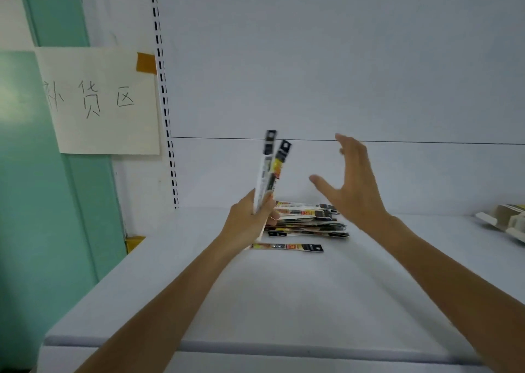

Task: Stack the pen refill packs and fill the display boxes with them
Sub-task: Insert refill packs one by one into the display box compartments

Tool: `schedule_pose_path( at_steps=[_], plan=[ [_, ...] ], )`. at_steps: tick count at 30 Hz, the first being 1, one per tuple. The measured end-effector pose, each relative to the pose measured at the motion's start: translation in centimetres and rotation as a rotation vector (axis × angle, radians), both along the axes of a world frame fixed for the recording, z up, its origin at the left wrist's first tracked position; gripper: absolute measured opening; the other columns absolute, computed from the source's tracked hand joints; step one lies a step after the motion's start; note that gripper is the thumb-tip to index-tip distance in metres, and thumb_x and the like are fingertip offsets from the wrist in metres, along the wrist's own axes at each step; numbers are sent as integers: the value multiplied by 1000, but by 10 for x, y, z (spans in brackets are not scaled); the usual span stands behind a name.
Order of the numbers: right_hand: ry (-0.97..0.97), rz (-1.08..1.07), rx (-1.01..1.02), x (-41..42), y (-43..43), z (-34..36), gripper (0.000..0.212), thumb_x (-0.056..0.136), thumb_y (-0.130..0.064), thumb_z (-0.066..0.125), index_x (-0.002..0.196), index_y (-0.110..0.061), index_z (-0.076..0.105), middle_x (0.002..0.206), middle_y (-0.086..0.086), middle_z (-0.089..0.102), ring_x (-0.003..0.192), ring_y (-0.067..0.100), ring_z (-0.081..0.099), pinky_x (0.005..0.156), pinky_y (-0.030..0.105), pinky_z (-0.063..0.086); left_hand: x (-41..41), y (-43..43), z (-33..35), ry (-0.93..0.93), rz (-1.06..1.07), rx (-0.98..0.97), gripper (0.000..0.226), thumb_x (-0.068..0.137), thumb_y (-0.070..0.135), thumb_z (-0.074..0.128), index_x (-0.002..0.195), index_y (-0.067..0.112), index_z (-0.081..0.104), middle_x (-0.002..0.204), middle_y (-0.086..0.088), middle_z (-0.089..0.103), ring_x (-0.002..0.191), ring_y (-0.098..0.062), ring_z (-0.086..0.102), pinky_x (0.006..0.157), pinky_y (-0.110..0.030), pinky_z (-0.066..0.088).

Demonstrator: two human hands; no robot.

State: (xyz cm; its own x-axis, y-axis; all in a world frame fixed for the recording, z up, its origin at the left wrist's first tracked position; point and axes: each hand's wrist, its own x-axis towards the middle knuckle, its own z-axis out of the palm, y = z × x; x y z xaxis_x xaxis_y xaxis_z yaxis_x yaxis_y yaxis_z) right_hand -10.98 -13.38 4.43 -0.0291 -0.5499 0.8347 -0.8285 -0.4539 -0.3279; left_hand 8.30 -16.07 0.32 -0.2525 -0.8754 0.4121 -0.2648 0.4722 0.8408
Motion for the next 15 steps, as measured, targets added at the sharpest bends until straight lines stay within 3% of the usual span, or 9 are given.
schedule_pose_path(
  at_steps=[2,4,6,8,11,15],
  plan=[
    [-309,291,308,10,9,18,95,72,-49,67,146,-28,12,143,1,35,112,13,52,87,28,44,-4,0,2,60,-61,76,20,96,35,44,103,18,54,75,8,67,64,2,64,70,-18,47],
    [-275,362,423,22,11,22,102,68,-53,66,146,-36,2,144,-3,35,110,10,56,83,21,42,-11,3,2,75,-158,154,11,95,29,49,99,19,54,77,6,66,65,1,65,70,-18,48],
    [-214,384,416,36,12,19,99,72,-44,71,145,-40,5,139,-4,39,105,6,58,72,11,45,-17,7,1,41,-216,220,9,91,20,57,98,23,53,85,2,67,71,-1,67,67,-17,51],
    [-152,363,342,45,9,9,91,77,-33,73,146,-37,14,133,-5,42,100,1,57,65,9,49,-20,8,-2,-13,-220,214,17,87,14,61,98,25,53,90,0,67,82,-8,69,78,-26,54],
    [-108,315,244,52,9,-2,84,77,-28,74,144,-29,23,128,-6,44,98,3,53,76,18,52,-20,10,-2,-88,-177,136,18,84,13,64,97,24,57,84,0,70,85,-12,69,81,-29,54],
    [-294,323,278,50,10,-16,75,79,-34,71,141,-22,30,123,-10,46,104,6,51,82,19,46,-20,16,1,14,-105,91,9,92,19,52,98,19,59,77,6,67,71,0,64,71,-21,47]
  ],
)
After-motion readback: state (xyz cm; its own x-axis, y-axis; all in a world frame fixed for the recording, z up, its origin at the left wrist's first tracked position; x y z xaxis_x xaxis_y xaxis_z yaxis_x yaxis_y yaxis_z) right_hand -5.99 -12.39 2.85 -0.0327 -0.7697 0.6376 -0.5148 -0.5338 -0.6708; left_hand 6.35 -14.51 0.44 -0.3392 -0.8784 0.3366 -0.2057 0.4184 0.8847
